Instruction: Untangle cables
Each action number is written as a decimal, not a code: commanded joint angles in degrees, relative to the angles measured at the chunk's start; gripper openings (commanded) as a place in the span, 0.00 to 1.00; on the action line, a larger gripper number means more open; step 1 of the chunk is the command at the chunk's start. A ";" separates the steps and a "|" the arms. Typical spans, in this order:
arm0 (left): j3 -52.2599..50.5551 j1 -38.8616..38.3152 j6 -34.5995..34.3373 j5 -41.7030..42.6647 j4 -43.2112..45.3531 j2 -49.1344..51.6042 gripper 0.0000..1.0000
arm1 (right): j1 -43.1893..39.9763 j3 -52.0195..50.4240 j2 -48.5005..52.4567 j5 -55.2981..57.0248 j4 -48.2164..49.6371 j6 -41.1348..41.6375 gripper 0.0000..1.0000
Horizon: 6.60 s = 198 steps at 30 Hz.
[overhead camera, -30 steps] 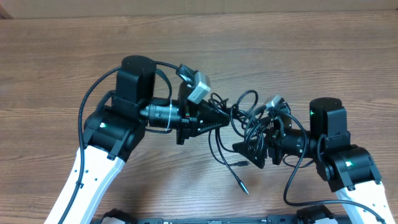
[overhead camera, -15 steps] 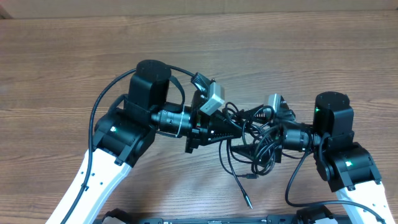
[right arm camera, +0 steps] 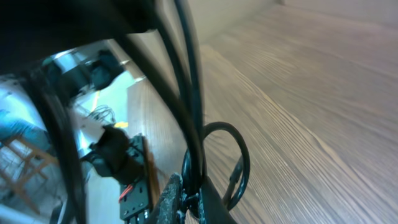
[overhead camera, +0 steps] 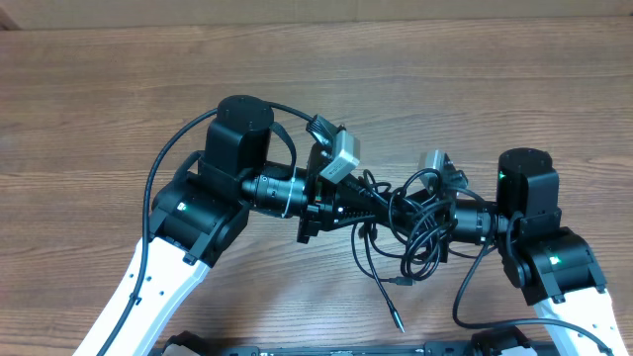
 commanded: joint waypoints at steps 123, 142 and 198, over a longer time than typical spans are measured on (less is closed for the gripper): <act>0.28 7.72 -22.97 -10.43 2.19 -1.22 0.18 | -7.82 3.54 -2.73 13.84 -5.66 16.09 0.04; 0.28 8.09 -10.97 -13.07 -6.25 -1.22 1.00 | -7.91 3.54 -2.73 11.91 -7.17 16.06 0.04; 0.28 2.49 46.01 -2.40 -14.21 1.16 0.04 | -5.25 3.52 -2.71 -27.17 0.07 2.03 0.04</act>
